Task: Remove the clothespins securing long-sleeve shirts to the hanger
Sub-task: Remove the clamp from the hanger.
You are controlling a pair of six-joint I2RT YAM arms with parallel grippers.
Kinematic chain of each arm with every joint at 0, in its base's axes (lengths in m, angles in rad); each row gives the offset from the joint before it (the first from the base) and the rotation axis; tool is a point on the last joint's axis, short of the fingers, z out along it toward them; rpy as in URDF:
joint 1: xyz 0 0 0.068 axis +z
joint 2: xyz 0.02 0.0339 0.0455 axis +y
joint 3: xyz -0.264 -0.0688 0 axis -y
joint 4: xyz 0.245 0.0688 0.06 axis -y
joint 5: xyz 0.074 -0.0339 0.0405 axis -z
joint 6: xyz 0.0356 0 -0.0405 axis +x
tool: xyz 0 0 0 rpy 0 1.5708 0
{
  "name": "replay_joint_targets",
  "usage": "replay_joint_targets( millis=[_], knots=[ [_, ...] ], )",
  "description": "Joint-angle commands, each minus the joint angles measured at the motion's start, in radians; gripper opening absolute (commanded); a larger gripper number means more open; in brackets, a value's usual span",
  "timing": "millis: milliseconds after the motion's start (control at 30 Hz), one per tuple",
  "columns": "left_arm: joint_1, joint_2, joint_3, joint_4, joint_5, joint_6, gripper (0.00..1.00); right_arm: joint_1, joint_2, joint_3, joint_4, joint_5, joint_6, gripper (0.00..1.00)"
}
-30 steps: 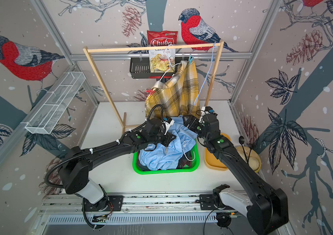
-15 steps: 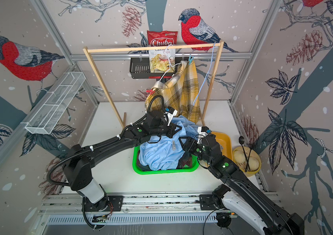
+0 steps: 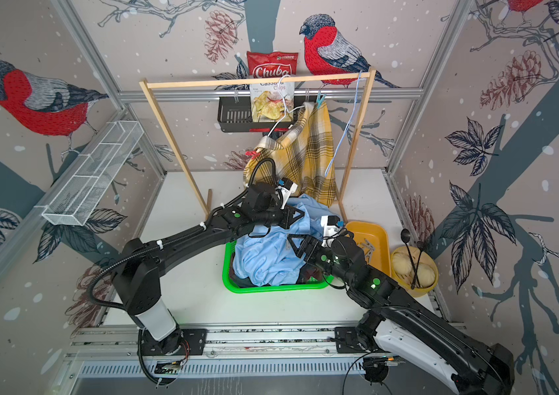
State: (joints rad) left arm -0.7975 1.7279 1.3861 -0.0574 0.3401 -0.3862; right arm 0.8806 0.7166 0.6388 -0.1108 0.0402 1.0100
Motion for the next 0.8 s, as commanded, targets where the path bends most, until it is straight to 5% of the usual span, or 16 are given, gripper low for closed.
replay_joint_targets(
  millis=[0, 100, 433, 767],
  knots=[
    [0.006, -0.004, -0.007, 0.055, 0.02, -0.008, 0.0, 0.057, -0.019, 0.054, -0.177, 0.253, -0.028, 0.77],
    [0.011, -0.006, -0.015, 0.062, 0.028, -0.012, 0.0, 0.08, -0.019, 0.062, -0.185, 0.28, -0.036, 0.77],
    [0.022, -0.013, -0.013, 0.064, 0.046, -0.01, 0.0, 0.065, 0.129, -0.098, 0.214, 0.058, -0.024, 0.75],
    [0.03, -0.025, -0.025, 0.076, 0.064, -0.012, 0.0, -0.096, 0.124, -0.252, 0.434, -0.1, 0.023, 0.69]
  ],
)
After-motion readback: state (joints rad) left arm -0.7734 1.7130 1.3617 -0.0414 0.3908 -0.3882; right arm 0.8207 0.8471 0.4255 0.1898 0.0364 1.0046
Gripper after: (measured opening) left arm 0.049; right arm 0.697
